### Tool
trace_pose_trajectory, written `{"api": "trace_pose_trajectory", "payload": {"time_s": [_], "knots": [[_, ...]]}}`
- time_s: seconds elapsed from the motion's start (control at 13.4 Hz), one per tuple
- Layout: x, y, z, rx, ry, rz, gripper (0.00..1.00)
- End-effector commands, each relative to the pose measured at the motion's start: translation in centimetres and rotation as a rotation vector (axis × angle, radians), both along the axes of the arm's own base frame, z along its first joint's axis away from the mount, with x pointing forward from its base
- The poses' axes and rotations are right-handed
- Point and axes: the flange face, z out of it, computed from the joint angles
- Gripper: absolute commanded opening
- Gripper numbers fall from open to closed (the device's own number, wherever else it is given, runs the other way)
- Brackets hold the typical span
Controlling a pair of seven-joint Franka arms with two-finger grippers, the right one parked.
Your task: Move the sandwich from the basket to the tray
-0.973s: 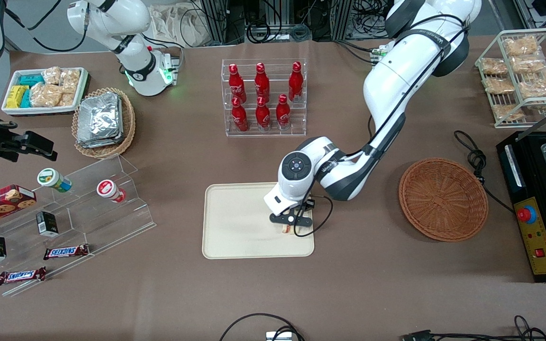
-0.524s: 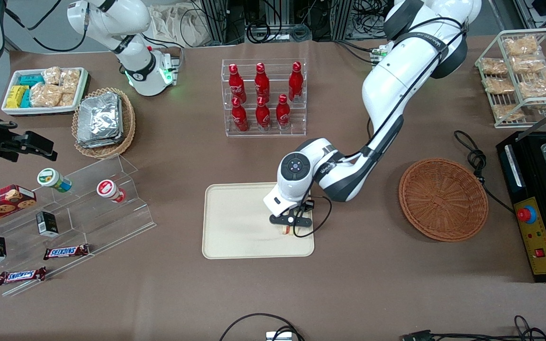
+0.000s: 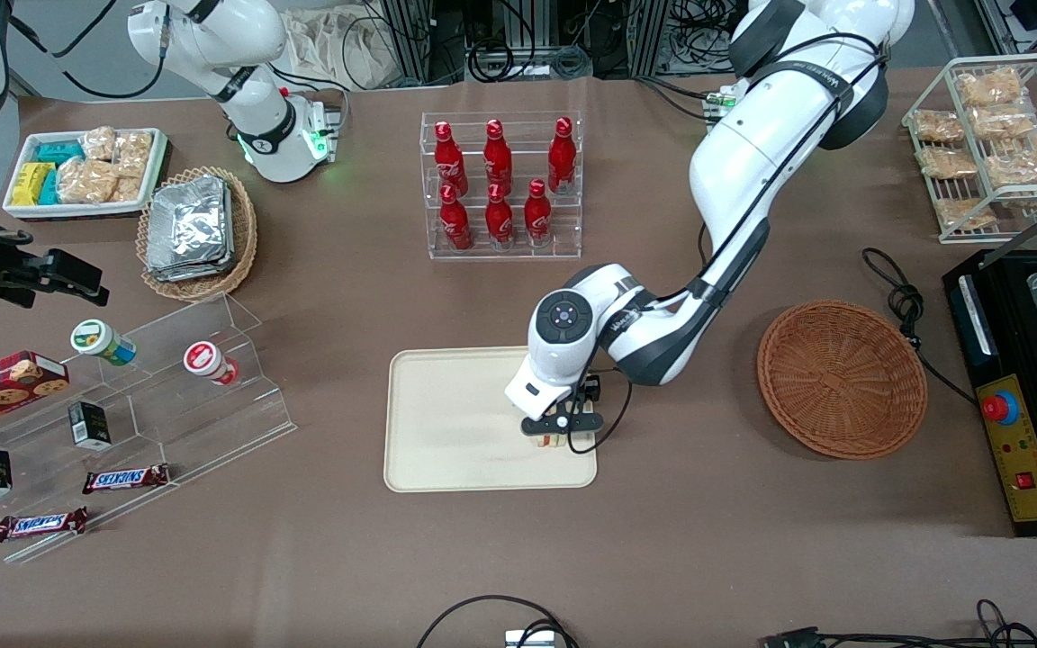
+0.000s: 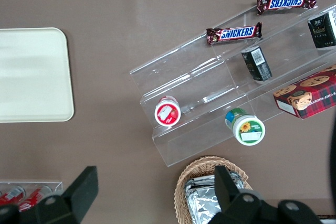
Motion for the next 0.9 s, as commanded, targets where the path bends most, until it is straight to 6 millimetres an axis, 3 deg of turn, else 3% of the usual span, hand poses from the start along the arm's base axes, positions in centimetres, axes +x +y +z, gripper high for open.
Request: {"api": "trace_pose_trajectory", "payload": {"time_s": [0.0,0.22,0.37,0.67,0.82], "knots": [[2.6,3.0,3.7,0.045,-0.04,0.075,0.99],[4.4,6.8,10.5,0.084,-0.083,0.146,0.99],[6.1,11.5,15.2,0.108,-0.111,0.228,1.0],[7.3,20.4,24.0,0.171,-0.139,0.311,1.0],[7.4,25.5,27.1,0.18,-0.086,0.276,1.0]]}}
